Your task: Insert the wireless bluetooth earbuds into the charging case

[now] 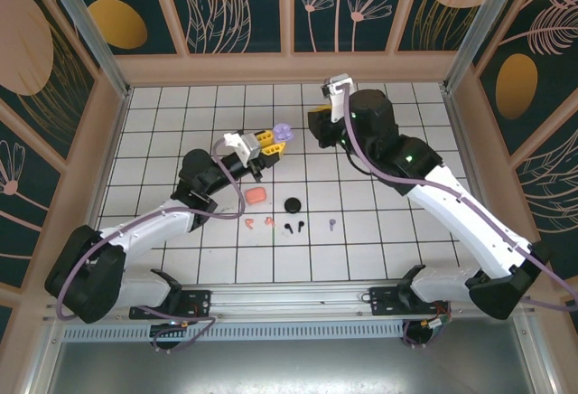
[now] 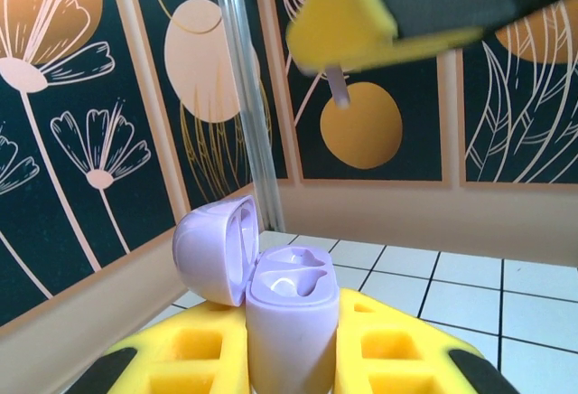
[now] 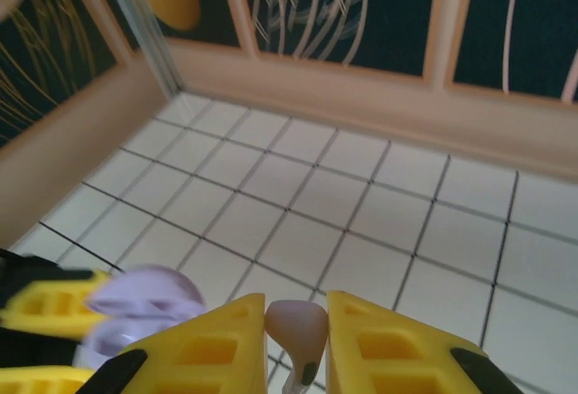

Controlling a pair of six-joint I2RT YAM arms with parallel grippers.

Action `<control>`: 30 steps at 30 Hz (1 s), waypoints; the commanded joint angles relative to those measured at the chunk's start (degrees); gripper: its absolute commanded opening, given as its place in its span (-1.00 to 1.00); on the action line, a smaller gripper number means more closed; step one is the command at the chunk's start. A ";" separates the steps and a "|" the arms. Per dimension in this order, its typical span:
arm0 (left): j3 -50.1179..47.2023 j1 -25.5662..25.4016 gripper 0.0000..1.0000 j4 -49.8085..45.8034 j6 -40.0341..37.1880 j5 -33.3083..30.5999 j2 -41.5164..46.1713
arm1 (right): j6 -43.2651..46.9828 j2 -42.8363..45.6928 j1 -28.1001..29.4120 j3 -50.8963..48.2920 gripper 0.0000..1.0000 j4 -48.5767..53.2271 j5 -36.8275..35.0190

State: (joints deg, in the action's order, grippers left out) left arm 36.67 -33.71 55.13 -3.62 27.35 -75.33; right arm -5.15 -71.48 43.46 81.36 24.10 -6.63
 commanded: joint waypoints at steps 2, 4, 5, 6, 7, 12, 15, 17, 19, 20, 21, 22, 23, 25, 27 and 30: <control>3.16 -0.99 -1.00 3.96 -4.05 -3.09 -2.04 | 3.10 1.84 -0.57 -2.83 -0.59 -9.87 5.57; 4.21 -1.08 -1.00 4.15 -3.74 -2.86 -2.90 | 3.47 2.43 -0.64 -4.55 -0.60 -12.66 8.53; 4.78 -1.13 -1.00 4.34 -3.48 -2.68 -3.32 | 3.59 3.10 -0.66 -5.91 -0.60 -14.52 9.86; 5.21 -1.24 -1.00 4.49 -3.06 -2.57 -3.66 | 3.78 3.58 -0.66 -6.98 -0.60 -15.89 11.02; 5.64 -1.20 -1.00 4.69 -2.33 -2.44 -4.06 | 3.91 4.25 -0.66 -8.41 -0.60 -17.77 11.92; 6.58 -1.20 -1.00 6.54 -0.20 -1.32 -5.50 | 3.58 6.47 -0.66 -13.93 -0.61 -24.43 14.44; 6.91 -1.34 -1.00 6.59 -0.07 -1.08 -5.88 | 2.97 6.05 -0.74 -14.80 -0.61 -25.59 14.46; 7.10 -1.27 -1.00 6.50 0.01 -0.90 -6.15 | 2.56 5.62 -0.74 -14.92 -0.62 -26.07 14.83; 7.28 -1.33 -1.00 6.45 0.02 -0.75 -6.26 | 2.27 5.09 -0.75 -15.00 -0.62 -26.44 15.22; 7.37 -1.35 -1.00 6.46 0.03 -0.72 -6.32 | 2.08 4.81 -0.74 -14.92 -0.62 -26.55 15.34; 7.45 -1.35 -1.00 6.38 0.11 -0.68 -6.36 | 1.98 4.50 -0.75 -14.82 -0.62 -26.56 15.49; 7.55 -1.35 -1.00 6.34 0.13 -0.65 -6.41 | 1.83 4.30 -0.75 -14.83 -0.62 -26.71 15.60; 7.60 -1.37 -1.00 6.38 0.10 -0.65 -6.43 | 1.64 4.01 -0.74 -14.83 -0.62 -26.81 15.73; 7.76 -1.41 -1.00 6.32 0.12 -0.65 -6.51 | 1.55 3.57 -0.70 -14.66 -0.63 -26.91 15.93; 7.80 -1.42 -1.00 6.26 0.10 -0.55 -6.46 | 1.47 2.99 -0.74 -14.39 -0.63 -26.73 16.20; 7.92 -1.52 -1.00 6.25 0.10 -0.45 -6.41 | 1.31 2.24 -0.70 -14.39 -0.64 -26.77 16.30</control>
State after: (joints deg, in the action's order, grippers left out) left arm 42.87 -34.85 58.59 -4.27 25.69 -81.41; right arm -3.03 -68.42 43.09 66.81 -0.23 8.16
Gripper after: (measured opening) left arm 0.209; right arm 0.186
